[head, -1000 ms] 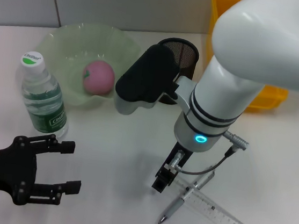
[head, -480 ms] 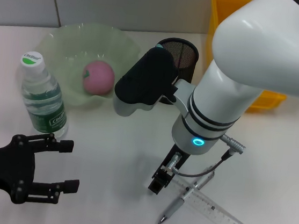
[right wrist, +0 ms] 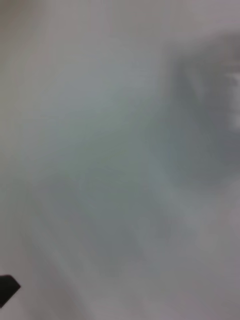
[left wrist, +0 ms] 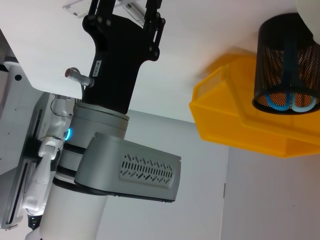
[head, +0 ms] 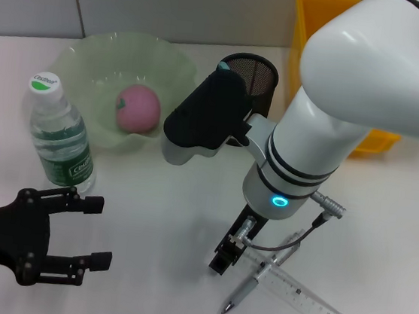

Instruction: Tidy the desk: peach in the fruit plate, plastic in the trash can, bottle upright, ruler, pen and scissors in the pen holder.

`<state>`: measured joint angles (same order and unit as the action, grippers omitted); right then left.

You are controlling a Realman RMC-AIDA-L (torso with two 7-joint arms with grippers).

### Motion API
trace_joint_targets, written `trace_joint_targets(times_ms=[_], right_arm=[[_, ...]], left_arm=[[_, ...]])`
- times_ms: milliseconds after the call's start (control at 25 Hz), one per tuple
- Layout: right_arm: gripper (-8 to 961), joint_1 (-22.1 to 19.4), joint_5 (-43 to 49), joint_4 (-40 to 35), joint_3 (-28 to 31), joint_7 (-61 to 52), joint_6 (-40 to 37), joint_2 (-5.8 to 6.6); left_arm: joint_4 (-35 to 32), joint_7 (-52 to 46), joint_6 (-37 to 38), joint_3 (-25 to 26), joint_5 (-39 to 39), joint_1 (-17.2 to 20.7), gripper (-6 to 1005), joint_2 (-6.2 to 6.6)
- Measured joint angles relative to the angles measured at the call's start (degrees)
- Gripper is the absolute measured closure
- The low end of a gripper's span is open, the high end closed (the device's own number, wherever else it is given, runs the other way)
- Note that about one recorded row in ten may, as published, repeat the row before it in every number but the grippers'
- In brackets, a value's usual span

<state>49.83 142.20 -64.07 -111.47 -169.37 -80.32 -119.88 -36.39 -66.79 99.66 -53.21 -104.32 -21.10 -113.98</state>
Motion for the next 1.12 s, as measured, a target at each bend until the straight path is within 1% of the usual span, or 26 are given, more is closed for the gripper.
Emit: trace_joint_targets(times_ms=[200, 440, 640, 720, 800, 920, 1120], right_arm=[[329, 0.0, 0.0, 0.0, 0.0, 0.0, 0.0, 0.0], [518, 0.0, 0.0, 0.3, 0.3, 0.0, 0.0, 0.0], [578, 0.0, 0.0, -0.1, 0.7, 0.0, 0.0, 0.0], [578, 0.0, 0.0, -0.2, 1.1, 0.0, -0.1, 0.0], [578, -0.1, 0.0, -0.6, 2.1, 0.0, -0.4, 0.02], [578, -1.0, 0.0, -2.5, 5.2, 0.5, -1.1, 0.26], [579, -4.2, 0.3, -7.8, 13.3, 3.5, -3.0, 0.6]], left_arm=[[0.0, 0.0, 0.0, 0.0, 0.0, 0.0, 170, -0.01], [0.0, 0.1, 0.0, 0.1, 0.0, 0.0, 170, -0.01], [0.0, 0.2, 0.0, 0.2, 0.0, 0.0, 171, -0.01], [0.0, 0.2, 0.0, 0.2, 0.0, 0.0, 171, -0.01], [0.0, 0.1, 0.0, 0.2, 0.0, 0.0, 170, -0.01], [0.0, 0.0, 0.0, 0.2, 0.0, -0.1, 170, -0.01], [0.0, -0.1, 0.1, 0.2, 0.0, -0.3, 170, -0.02]])
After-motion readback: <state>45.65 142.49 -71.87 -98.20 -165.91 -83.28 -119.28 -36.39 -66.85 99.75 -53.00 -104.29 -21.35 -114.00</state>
